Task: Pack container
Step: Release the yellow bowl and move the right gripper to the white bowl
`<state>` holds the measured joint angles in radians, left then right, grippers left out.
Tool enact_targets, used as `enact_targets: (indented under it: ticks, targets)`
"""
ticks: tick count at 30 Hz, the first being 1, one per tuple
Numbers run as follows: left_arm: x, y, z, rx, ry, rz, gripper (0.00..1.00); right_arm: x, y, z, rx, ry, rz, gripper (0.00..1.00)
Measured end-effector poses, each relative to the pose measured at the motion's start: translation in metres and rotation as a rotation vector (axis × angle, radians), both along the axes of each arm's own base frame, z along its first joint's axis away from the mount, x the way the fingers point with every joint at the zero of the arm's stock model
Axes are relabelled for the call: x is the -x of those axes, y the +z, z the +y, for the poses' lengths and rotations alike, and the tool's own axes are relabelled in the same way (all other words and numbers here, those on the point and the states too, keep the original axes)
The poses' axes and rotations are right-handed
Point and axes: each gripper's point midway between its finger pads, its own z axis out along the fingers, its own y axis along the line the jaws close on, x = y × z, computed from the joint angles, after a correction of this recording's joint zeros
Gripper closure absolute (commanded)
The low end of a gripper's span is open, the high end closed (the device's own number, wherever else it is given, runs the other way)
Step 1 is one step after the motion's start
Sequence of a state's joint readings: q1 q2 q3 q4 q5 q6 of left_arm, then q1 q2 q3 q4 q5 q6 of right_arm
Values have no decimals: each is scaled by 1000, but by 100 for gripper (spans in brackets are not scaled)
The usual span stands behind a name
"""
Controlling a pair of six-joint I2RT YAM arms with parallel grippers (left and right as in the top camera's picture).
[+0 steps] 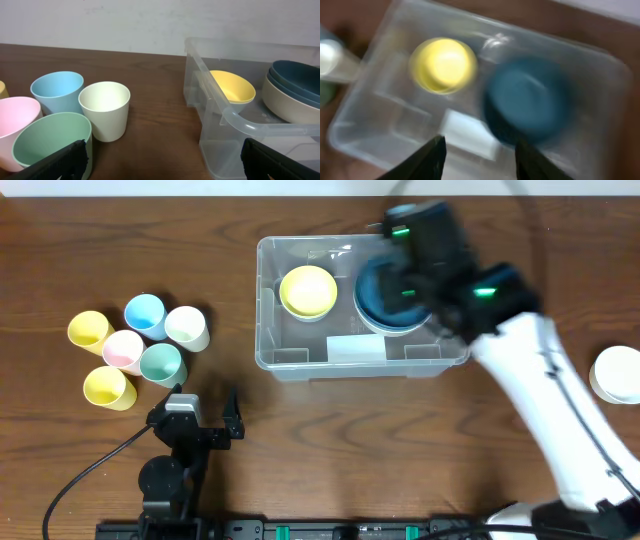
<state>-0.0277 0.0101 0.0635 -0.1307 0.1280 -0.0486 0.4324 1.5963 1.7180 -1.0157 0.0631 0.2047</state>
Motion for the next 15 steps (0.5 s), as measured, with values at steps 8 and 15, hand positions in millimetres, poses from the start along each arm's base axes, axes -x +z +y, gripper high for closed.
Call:
enact_targets:
  ticks: [8,15]
  targets:
    - [0,0,0,0,0,0,2,26,-22,-178,14,-584,214,52]
    - [0,0,0,0,0,0,2,56,-60,-276,-25,-904,317,51]
